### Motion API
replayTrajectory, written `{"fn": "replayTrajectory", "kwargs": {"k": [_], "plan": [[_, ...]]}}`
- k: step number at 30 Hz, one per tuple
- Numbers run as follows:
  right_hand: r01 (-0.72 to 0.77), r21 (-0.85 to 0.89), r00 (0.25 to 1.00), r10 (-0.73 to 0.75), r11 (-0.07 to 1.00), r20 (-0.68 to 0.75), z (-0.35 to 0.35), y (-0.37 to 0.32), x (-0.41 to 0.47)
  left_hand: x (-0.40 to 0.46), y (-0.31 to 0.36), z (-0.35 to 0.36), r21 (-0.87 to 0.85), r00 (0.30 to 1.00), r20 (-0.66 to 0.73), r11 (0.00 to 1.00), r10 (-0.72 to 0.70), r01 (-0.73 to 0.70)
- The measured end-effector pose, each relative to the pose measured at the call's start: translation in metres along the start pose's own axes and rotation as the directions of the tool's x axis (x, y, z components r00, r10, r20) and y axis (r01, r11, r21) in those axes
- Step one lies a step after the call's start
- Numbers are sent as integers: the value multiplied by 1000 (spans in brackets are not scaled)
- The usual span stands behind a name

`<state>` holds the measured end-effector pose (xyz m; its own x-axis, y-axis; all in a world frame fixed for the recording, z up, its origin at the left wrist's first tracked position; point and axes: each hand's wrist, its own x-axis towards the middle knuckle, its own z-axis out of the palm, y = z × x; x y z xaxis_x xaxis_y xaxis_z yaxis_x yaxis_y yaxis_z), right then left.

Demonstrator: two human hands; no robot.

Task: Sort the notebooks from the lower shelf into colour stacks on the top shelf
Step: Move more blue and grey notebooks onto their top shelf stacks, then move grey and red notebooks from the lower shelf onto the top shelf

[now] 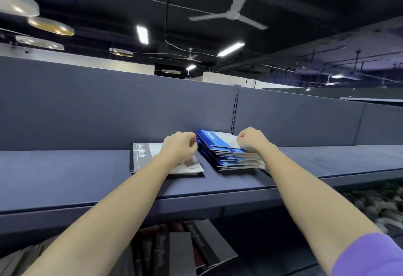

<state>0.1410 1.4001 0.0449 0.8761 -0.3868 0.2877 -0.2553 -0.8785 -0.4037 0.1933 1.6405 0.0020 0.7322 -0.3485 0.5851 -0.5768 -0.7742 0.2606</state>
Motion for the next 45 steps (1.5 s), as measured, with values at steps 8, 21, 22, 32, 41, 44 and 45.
{"fn": "replayTrajectory", "kwargs": {"k": [8, 21, 22, 32, 41, 44, 45], "plan": [[33, 136, 979, -5, 990, -204, -6, 24, -44, -17, 32, -18, 55, 996, 4, 995, 87, -87], [-83, 191, 948, 137, 978, -288, 21, 68, -145, -117, 124, -1, -264, 899, 90, 881, 429, -394], [-109, 193, 944, 163, 975, -288, 27, 73, -154, -126, 128, 6, -259, 864, 112, 854, 491, -452], [-266, 190, 963, 251, 945, 97, 131, 116, -236, -217, 66, 107, -159, 771, 535, 937, 346, -310], [-198, 198, 930, 120, 960, 347, 233, 82, -246, -250, -5, 125, -78, 770, 629, 994, 107, -75], [-158, 196, 912, 67, 968, 405, 254, 73, -239, -255, -29, 126, -37, 751, 660, 999, 15, 12], [-152, 193, 903, 57, 969, 427, 260, 71, -234, -255, -37, 125, -20, 746, 666, 999, -18, 42]]}}
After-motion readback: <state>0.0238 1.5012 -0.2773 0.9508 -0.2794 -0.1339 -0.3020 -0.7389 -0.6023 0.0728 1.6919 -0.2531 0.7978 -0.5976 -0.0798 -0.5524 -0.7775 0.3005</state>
